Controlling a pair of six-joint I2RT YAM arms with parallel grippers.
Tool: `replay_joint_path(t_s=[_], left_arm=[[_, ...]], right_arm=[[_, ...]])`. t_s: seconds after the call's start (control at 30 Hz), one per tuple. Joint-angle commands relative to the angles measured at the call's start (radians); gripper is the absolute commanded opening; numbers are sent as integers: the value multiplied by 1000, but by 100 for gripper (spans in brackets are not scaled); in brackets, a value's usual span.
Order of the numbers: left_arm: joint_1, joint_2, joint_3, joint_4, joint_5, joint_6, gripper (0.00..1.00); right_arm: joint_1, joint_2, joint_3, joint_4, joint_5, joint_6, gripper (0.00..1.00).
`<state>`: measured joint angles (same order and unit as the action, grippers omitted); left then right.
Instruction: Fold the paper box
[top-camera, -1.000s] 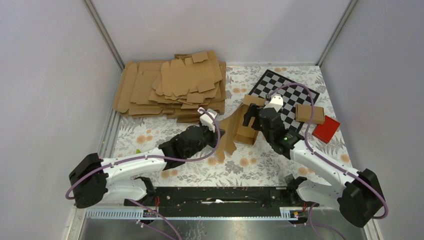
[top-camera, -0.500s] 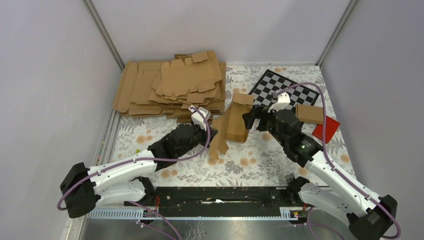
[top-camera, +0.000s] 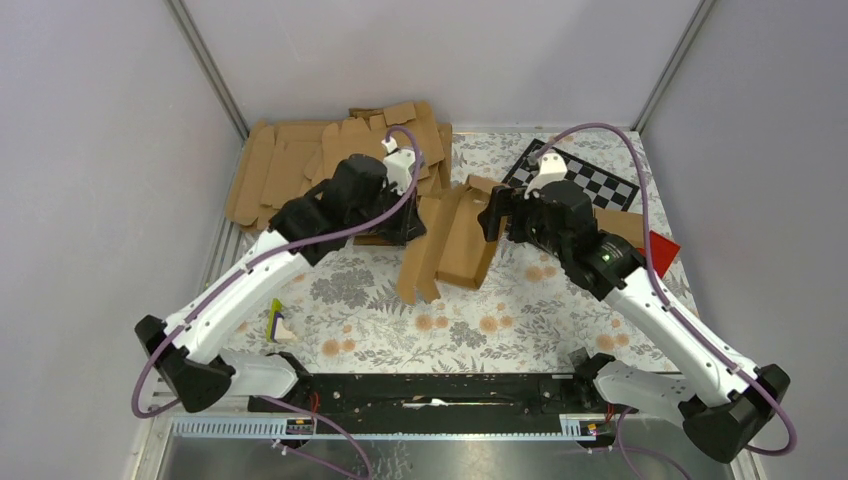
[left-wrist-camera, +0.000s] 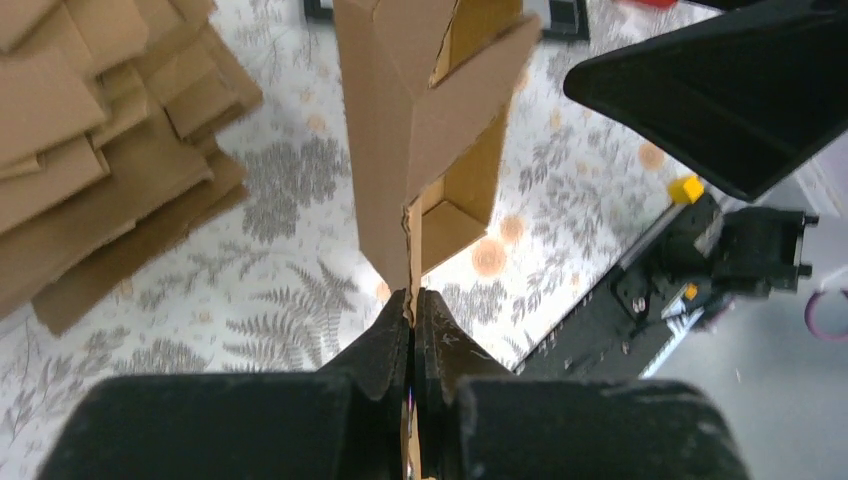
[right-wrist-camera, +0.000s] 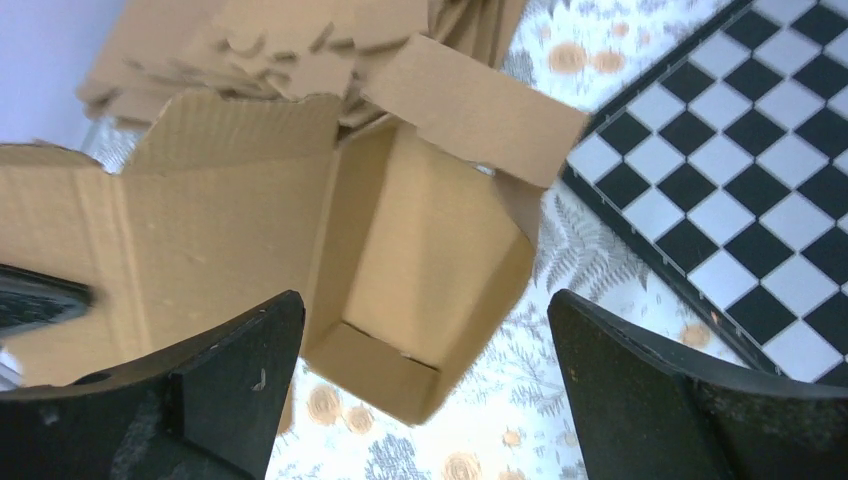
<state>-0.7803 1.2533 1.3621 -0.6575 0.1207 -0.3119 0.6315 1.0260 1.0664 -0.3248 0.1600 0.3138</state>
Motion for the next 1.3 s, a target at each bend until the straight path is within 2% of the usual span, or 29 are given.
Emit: replay_joint_path(t_s=[0.0,0.17,0.3,0.4,0.57,0.7,0.8,0.9,1.0,1.13,1.27], left_arm=[[34,93,146,-368,191,65,0],[34,212,194,-523,231,143,0],[32,332,268,-608,181,222,0],[32,416,337,-627,117,240,9],[6,561,458,-631,109,284,16],[-17,633,501,-632,101,301,27],[-20,652,507,-628,90,302,50],[-21,629,485,-585,49,290,65],[-13,589,441,-533,73,278,66],[5,546,377,-490,124,256,61],[8,518,317,-459,127,242,56]], right_arm=[[-15,25,45,-127,-55,-9,100],[-26,-23,-3,-139,-125,14,100],[-26,-29,-70,-139,-220,37,100],[-26,-17,-125,-126,-254,42,100],[-37,-48,-210,-34,-235,57,100],[-85,-58,-300,48,-262,142,96],[-115,-39,-389,140,-326,222,95],[-136,-5,-459,223,-370,259,95],[-160,28,-492,284,-411,263,95],[-243,105,-503,314,-499,271,95],[-334,188,-496,377,-608,279,88]])
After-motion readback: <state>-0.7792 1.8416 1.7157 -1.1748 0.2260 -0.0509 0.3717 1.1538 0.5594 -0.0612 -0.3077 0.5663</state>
